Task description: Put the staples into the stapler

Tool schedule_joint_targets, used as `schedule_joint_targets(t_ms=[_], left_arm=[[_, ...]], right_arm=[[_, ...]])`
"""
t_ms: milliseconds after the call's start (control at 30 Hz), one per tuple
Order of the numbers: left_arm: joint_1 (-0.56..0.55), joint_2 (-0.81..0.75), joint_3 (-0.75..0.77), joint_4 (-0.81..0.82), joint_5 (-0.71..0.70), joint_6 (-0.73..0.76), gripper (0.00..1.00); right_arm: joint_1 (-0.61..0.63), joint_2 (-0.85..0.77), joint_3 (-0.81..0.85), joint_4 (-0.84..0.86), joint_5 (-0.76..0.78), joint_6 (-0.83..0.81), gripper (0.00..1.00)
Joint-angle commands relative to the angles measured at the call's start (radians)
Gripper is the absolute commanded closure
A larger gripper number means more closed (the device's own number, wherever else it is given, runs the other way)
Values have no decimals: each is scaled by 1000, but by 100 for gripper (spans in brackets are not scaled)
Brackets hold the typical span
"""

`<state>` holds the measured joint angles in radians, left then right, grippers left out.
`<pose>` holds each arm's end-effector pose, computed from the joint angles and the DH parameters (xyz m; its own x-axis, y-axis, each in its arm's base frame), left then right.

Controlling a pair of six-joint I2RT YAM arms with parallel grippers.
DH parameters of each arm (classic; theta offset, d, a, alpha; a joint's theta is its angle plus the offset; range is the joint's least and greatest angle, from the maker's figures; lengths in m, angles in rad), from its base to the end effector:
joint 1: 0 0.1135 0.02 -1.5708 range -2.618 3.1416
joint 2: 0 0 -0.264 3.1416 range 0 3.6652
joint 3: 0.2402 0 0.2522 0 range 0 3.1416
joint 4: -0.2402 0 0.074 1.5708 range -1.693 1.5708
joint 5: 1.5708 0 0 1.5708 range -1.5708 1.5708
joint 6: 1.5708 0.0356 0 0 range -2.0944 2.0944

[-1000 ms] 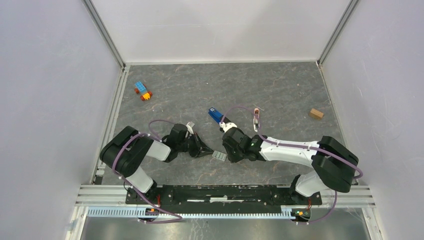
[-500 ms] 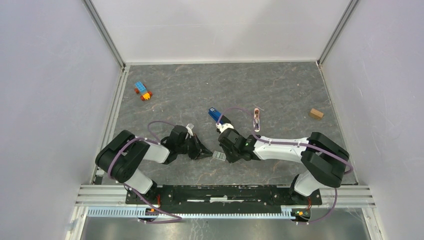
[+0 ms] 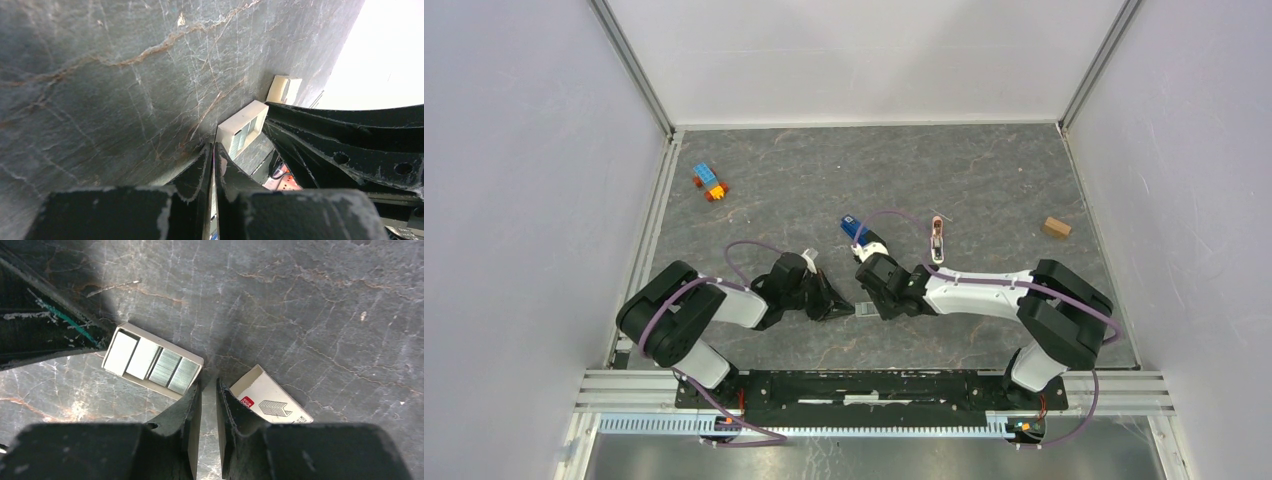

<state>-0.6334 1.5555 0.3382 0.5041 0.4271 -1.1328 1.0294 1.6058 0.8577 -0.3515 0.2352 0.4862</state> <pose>0.1827 -0.1525 0.0988 -0.9402 -0.3322 -0.0753 -0.1420 0.5832 -0.7998 0.1612 0.2519 0.1579 -0.7699 -0.3986 -0.4984 -0.4740 0.8800 0.0285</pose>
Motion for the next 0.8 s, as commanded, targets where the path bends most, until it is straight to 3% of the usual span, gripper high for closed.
schedule_joint_targets(t_ms=[0, 167, 300, 600, 767], left_arm=[[-17, -1, 5, -47, -51, -13, 88], [-17, -12, -1, -53, -64, -7, 86], [-17, -16, 5, -47, -67, -7, 85], [-17, -154, 33, -156, -130, 51, 76], [-17, -151, 51, -128, -101, 71, 77]], right_arm=[[-25, -2, 43, 6, 60, -26, 77], [-66, -59, 59, -41, 110, -43, 74], [-68, -103, 58, -21, 64, -31, 71], [-69, -182, -88, 225, -106, 80, 62], [-70, -197, -158, 344, -171, 137, 65]])
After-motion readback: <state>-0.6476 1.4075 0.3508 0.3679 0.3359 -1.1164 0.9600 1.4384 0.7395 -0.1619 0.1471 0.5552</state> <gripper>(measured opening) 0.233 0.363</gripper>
